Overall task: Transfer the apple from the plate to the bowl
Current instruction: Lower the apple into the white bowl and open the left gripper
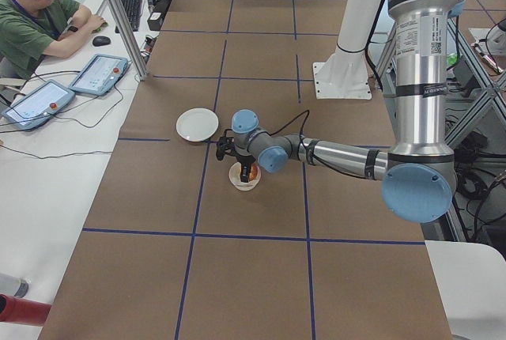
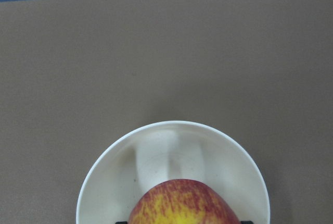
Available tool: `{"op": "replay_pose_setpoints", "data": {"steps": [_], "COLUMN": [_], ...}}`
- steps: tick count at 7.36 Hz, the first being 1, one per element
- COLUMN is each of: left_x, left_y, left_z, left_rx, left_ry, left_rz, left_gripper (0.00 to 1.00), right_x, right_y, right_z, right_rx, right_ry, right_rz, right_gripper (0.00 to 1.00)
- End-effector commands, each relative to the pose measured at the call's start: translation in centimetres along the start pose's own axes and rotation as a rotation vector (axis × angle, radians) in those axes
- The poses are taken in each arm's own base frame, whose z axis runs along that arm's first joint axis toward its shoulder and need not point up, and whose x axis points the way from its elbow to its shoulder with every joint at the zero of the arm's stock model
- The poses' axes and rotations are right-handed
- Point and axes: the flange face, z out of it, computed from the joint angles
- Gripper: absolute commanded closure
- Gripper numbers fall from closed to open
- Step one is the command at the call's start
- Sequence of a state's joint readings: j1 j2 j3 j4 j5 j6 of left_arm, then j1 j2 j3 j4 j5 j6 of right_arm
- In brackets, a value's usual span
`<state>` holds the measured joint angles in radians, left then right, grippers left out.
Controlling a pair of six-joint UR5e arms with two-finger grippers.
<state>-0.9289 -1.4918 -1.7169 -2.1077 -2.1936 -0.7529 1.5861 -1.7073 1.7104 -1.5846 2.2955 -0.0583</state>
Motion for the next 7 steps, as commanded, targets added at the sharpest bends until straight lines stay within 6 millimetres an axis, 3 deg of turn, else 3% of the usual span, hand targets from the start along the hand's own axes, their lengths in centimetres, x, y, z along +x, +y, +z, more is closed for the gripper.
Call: {"op": "replay_pose_setpoints", "data": {"steps": [1, 5, 7], "left_x": [-0.1, -0.1, 0.5], "left_y": [0.0, 0.0, -0.1], "left_z": [0.1, 0.1, -1.6], "left_rx": [-0.002, -0.001, 0.018], "left_ry": [-0.001, -0.003, 0.014], "left_rz": [0.0, 0.005, 0.07], "left_gripper": [0.22, 0.03, 0.02], "right_x": [0.0, 0.0, 0.0], "right_y": [0.0, 0.0, 0.0], "right_z": [0.0, 0.0, 0.0], "right_rx": [0.0, 0.0, 0.0], "right_ry": [0.001, 0.001, 0.001], "right_rz": [0.0, 0.0, 0.0], "right_gripper": [0.0, 0.0, 0.0]}}
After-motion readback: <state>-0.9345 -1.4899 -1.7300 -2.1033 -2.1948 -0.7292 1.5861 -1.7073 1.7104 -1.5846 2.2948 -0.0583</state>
